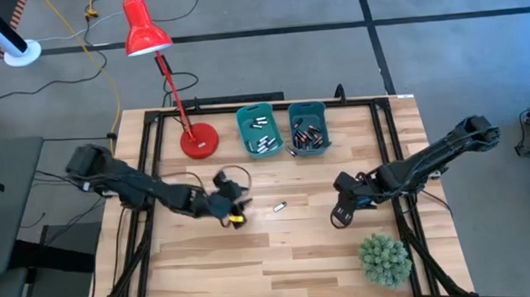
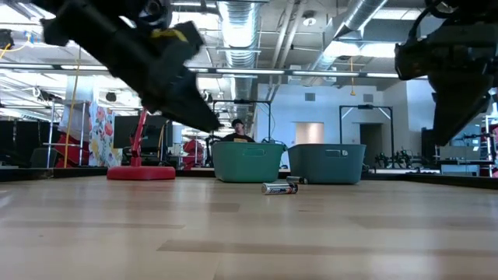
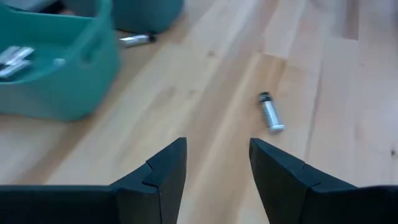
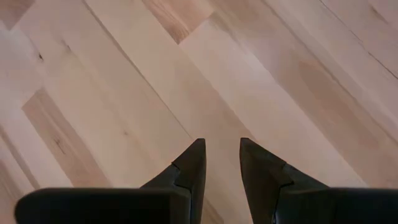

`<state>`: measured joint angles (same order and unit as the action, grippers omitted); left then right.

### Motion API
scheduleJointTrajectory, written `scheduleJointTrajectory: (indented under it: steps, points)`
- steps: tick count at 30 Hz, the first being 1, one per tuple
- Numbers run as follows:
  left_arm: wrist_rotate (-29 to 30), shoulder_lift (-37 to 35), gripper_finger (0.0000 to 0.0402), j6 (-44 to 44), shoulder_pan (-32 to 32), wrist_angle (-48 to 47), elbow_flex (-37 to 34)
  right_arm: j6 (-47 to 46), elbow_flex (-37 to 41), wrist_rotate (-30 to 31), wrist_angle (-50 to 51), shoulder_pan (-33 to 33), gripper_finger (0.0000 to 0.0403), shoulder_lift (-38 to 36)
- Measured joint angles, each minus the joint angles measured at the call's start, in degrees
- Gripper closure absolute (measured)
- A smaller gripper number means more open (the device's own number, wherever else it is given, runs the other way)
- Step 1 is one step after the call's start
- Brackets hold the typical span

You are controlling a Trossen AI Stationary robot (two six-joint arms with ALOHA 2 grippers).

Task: Sort batteries
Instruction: Put the silver battery into the green bin

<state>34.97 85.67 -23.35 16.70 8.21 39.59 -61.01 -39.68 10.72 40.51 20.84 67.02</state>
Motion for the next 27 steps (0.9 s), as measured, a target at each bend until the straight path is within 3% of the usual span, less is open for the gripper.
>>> scheduleJointTrajectory:
  steps: [7, 13, 19, 27]
  points:
    - [0.4, 16.0, 0.0233, -0.3, 1.3, 1.0, 13.0, 3.6, 0.0, 0.0, 0.2, 1.0, 0.0290, 0.0]
    - [0.2, 25.0, 0.0233, -0.3, 0.9, 1.0, 20.7, 6.1, 0.0, 0.0, 0.1, 1.0, 0.0290, 0.0]
    - [-0.3, 30.7, 0.0233, -0.4, -0.1, 3.0, 23.6, 7.8, 0.0, 0.0, 0.0, 1.4, 0.0290, 0.0]
    - [-3.6, 35.8, 0.0244, -9.1, -1.9, 3.6, 24.0, 8.6, 0.0, 0.0, -0.3, 2.8, 0.0290, 0.0]
